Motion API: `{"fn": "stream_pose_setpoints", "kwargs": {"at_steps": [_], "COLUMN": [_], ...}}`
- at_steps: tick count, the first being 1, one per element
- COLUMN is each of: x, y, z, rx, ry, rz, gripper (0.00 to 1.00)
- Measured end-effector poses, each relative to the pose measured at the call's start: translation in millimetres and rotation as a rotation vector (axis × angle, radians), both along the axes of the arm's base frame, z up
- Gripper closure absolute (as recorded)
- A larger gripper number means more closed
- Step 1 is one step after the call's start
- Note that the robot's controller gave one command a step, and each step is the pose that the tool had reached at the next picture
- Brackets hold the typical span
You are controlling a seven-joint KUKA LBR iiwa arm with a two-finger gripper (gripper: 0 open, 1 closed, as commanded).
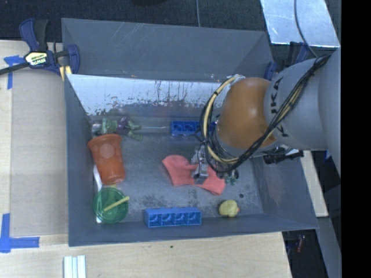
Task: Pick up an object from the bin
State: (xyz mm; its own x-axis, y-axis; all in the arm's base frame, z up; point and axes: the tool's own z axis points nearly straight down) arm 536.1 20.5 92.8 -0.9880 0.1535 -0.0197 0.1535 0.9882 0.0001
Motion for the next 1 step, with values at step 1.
{"fn": "stream_pose_setpoints", "kwargs": {"at_steps": [1], "x": [0.5], "y": [-0.4], "z": [26.0], "rx": [0.000], "ry": [-0.002], "rz": [0.001], "gripper": [1.00]}}
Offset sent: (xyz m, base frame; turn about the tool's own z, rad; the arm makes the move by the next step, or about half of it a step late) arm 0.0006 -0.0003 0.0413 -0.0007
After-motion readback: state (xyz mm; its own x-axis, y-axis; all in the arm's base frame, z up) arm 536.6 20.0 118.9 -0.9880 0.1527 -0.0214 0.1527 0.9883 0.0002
